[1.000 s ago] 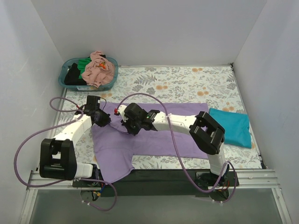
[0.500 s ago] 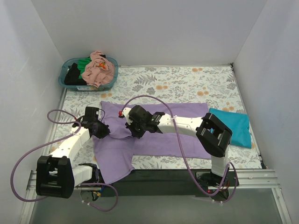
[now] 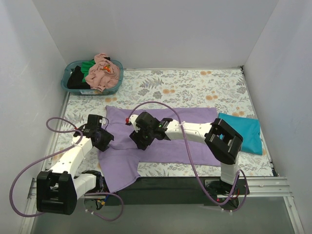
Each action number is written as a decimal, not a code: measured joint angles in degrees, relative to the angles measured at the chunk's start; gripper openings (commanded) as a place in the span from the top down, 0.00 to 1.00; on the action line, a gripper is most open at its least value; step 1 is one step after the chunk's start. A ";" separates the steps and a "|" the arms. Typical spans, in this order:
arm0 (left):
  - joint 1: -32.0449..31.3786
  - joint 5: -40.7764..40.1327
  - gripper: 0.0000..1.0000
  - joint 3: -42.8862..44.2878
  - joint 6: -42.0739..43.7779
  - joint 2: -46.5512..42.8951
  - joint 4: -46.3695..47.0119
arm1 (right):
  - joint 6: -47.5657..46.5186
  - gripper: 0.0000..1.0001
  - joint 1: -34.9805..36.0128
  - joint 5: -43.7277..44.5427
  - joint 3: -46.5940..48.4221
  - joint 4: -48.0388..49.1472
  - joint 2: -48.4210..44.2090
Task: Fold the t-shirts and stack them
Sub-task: Fold the tshirt
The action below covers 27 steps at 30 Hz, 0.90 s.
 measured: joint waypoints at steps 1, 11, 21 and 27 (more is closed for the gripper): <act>0.00 -0.26 0.44 0.26 -0.22 -0.87 -0.81 | 0.22 0.02 0.00 0.09 0.00 -0.48 -0.09; 0.00 -0.28 0.27 9.68 0.20 -7.63 -3.26 | 6.32 0.01 -3.69 4.39 -4.52 -3.76 -14.60; -0.07 5.35 0.25 14.88 3.45 10.75 12.13 | 9.11 0.02 -30.99 7.39 -15.10 -4.76 -23.17; -0.48 5.33 0.25 19.74 4.87 24.04 18.29 | 6.08 0.02 -38.75 7.87 -14.78 -4.44 -18.80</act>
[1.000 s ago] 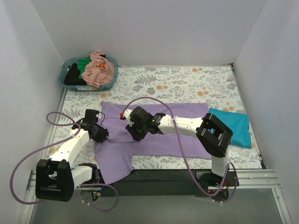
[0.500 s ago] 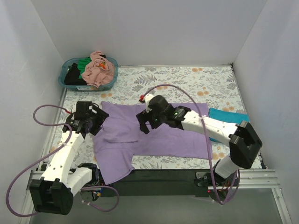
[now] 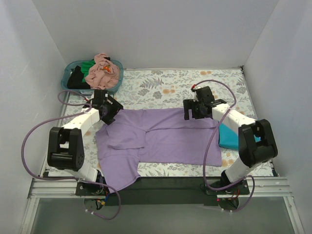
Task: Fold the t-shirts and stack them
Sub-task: Fold the tshirt
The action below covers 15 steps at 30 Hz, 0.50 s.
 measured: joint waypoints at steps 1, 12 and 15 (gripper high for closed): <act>0.00 -0.52 0.25 0.96 0.24 1.97 0.85 | -0.28 0.02 -1.36 -0.57 0.37 0.22 1.73; 0.42 -6.58 0.25 13.88 1.77 19.69 0.85 | -1.57 0.02 -7.54 -3.96 7.28 2.05 15.98; 1.11 -7.08 0.25 16.68 1.79 22.25 0.39 | -1.57 0.02 -7.50 -4.87 10.23 2.56 18.34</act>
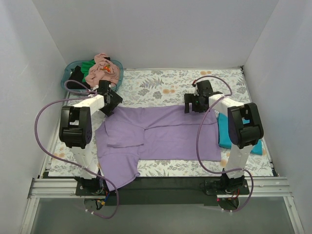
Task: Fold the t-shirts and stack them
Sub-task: Fold the tshirt
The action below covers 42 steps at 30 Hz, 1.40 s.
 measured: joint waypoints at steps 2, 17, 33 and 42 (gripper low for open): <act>0.55 -0.15 0.26 2.19 0.37 1.66 -0.50 | 0.04 0.02 -0.02 -0.50 2.12 0.28 1.75; 2.78 -1.84 0.26 15.17 2.14 10.58 -2.12 | 0.72 0.02 -1.20 -4.17 11.82 2.01 9.18; 3.28 -0.24 0.24 3.98 2.40 -10.51 -8.20 | 2.47 0.01 -1.44 -5.31 -4.35 1.86 -11.32; 3.26 0.59 0.09 -22.95 -3.63 -45.38 -17.79 | 6.82 0.01 -0.96 -4.85 -23.02 1.31 -26.80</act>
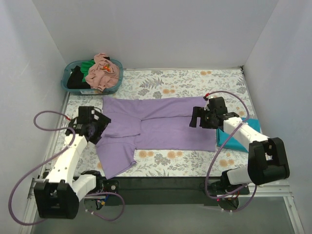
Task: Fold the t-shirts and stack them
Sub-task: Fold the tshirt
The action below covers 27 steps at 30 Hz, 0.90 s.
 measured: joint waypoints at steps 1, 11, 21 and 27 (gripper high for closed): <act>0.00 0.09 0.09 -2.49 -0.61 -3.17 -1.38 | 0.33 0.02 0.02 0.00 -1.03 -0.09 -1.27; -3.37 3.65 0.09 -9.31 -3.43 -9.86 -12.00 | 2.84 0.02 0.04 0.02 -3.80 -0.07 -4.70; -22.71 4.28 0.09 -12.76 -12.87 -5.35 -17.84 | 2.97 0.02 0.04 0.94 -3.89 -0.26 -3.58; -26.62 2.45 0.09 -14.34 -17.14 -10.38 -23.50 | 2.82 0.02 0.04 1.53 -4.42 -0.26 -3.56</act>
